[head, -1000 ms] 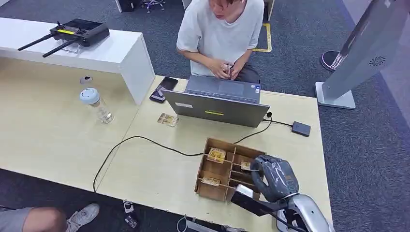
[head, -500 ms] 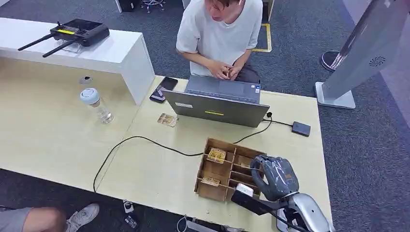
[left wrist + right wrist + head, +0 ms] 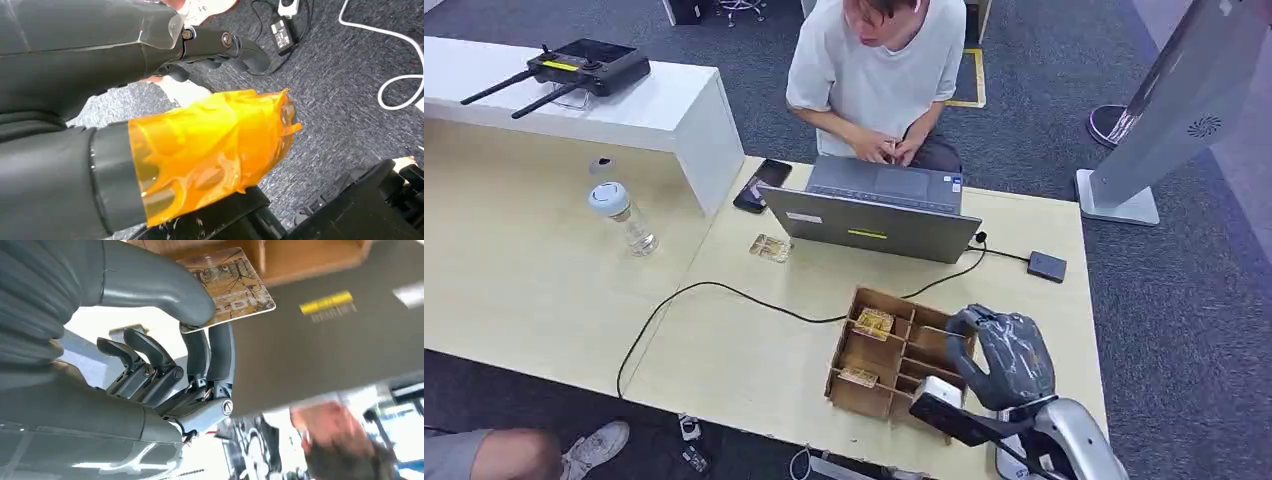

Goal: Pass the card to the sensor for recognition and then transmit it.

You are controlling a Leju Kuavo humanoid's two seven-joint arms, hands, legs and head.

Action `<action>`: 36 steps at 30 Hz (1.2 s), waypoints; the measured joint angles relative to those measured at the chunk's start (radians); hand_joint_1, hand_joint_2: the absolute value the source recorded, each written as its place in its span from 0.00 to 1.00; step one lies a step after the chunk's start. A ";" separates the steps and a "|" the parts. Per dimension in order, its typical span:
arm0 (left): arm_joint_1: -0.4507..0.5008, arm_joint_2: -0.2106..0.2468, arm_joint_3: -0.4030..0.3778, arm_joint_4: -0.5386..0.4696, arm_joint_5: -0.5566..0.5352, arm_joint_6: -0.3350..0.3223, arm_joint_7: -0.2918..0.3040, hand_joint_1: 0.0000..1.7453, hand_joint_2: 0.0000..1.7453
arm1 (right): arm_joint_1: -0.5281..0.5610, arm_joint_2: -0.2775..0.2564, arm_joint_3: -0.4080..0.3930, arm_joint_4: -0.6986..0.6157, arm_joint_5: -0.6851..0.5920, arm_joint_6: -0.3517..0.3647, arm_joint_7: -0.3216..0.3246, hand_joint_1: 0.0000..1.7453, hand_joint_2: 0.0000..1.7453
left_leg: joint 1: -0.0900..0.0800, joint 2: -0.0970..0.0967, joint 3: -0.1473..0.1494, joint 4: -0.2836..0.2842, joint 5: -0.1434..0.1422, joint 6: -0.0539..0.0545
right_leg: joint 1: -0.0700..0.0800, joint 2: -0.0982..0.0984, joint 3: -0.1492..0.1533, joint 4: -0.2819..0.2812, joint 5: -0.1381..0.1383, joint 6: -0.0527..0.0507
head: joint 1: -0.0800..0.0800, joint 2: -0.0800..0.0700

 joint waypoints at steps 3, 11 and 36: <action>0.000 0.000 0.005 0.000 0.005 0.003 0.000 0.00 0.00 | 0.011 0.000 -0.018 -0.052 -0.009 -0.016 -0.018 1.00 1.00 | 0.000 0.000 0.000 0.000 0.000 0.000 | 0.000 0.000 0.000 0.000 0.000 0.000 | 0.000 0.000; 0.001 -0.001 0.023 0.000 0.011 0.011 0.000 0.00 0.00 | 0.047 0.000 -0.064 -0.166 -0.024 -0.066 -0.048 1.00 1.00 | 0.000 0.000 0.000 0.000 0.000 0.000 | 0.000 0.000 0.000 0.000 0.000 0.000 | 0.000 0.000; 0.000 -0.009 0.040 0.000 0.001 0.015 -0.008 0.00 0.00 | 0.072 0.012 -0.115 -0.249 -0.052 -0.132 -0.099 1.00 1.00 | 0.000 0.000 0.000 0.000 0.000 0.000 | 0.000 0.000 0.000 0.000 0.000 0.000 | 0.000 0.000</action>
